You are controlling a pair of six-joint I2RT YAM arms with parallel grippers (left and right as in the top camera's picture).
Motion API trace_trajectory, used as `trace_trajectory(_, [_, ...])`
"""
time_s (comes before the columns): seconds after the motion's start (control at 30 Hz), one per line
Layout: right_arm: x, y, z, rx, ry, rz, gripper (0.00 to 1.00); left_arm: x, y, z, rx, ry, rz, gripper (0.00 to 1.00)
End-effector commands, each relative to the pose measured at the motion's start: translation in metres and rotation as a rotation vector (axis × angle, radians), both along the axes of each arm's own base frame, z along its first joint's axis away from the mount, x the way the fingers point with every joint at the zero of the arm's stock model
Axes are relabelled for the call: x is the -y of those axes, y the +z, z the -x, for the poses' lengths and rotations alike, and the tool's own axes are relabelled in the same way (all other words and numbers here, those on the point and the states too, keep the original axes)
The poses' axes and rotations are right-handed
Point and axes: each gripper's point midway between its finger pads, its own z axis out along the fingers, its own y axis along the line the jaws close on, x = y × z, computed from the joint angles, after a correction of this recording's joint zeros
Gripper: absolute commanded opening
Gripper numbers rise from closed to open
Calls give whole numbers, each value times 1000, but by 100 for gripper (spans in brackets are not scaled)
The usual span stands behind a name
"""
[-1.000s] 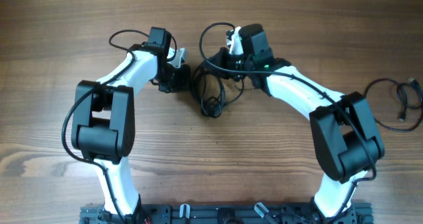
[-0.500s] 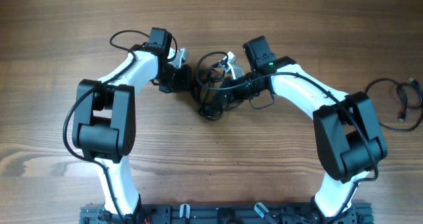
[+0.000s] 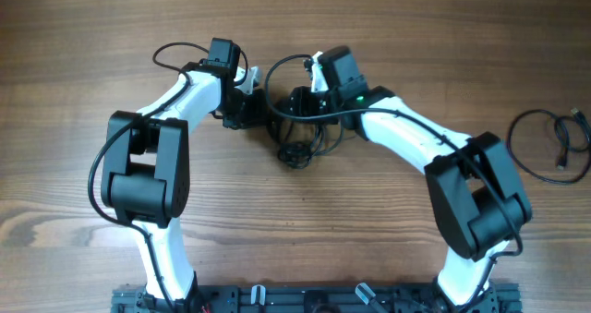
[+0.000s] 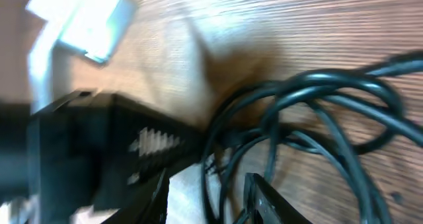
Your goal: Untangle cables
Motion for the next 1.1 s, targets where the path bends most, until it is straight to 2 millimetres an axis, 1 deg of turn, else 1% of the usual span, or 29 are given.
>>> trace_trajectory(0.0, [18,1,-21,28,-242,81,39,-3,-8,3,-19,12,-15,12])
trace_trajectory(0.1, [16,-4,-24,19,-272,70,35,-3,-8,3,-19,12,-15,11])
trace_trajectory(0.13, [12,-9,-27,24,-266,60,34,-3,-8,3,-19,12,-15,12])
trace_trajectory(0.2, [11,-15,-28,14,-276,57,34,-3,-8,3,-19,12,-15,12])
trace_trajectory(0.3, [8,-27,-27,-20,-283,42,34,-3,-8,3,-19,12,-15,12])
trace_trajectory(0.37, [3,-29,-27,-24,-269,20,33,-3,-8,3,-19,12,-15,12])
trace_trajectory(0.53, [2,-35,-33,-26,-300,2,31,-3,-8,3,-19,12,-15,12])
trace_trajectory(0.63, [-1,-40,-37,-14,-301,-9,24,-3,-8,3,-19,12,-15,12])
trace_trajectory(0.67, [-1,-41,-38,-13,-301,-9,18,-3,-8,3,-19,12,-15,12])
trace_trajectory(0.73, [-1,-42,-37,-13,-298,-7,4,-3,-8,3,-19,12,-15,12])
trace_trajectory(0.87, [-2,-37,-37,-38,-273,-49,4,-3,-8,3,-19,12,-15,12])
trace_trajectory(0.93, [1,-29,-38,-60,-254,-94,4,-3,-8,3,-19,12,-15,12])
trace_trajectory(1.07, [4,-20,-33,-85,-117,-177,4,-3,-8,3,-19,12,-15,11])
